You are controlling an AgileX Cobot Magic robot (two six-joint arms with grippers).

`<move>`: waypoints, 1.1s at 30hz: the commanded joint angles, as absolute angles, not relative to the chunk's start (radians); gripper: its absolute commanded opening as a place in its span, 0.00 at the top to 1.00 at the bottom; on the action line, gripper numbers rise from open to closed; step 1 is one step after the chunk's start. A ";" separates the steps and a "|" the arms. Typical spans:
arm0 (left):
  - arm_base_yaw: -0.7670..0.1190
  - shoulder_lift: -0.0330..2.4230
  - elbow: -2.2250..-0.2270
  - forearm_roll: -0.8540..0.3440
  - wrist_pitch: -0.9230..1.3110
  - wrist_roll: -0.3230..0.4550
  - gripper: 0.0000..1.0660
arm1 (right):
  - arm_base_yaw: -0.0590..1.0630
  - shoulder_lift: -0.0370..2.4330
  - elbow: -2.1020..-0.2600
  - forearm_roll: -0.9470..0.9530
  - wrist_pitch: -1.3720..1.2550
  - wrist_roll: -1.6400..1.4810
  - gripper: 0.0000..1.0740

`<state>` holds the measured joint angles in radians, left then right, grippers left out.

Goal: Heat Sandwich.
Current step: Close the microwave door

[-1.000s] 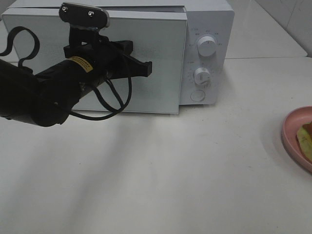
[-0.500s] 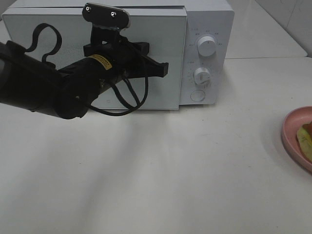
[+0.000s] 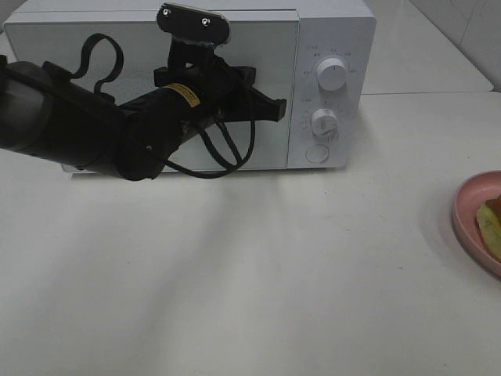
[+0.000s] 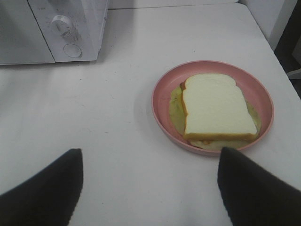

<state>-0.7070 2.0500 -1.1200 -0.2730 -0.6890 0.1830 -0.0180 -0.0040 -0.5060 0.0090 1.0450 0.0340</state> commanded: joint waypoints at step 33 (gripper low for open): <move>-0.714 2.004 -1.106 -0.397 -0.672 0.245 1.00 | -0.024 -0.030 -0.505 0.011 1.038 0.031 0.29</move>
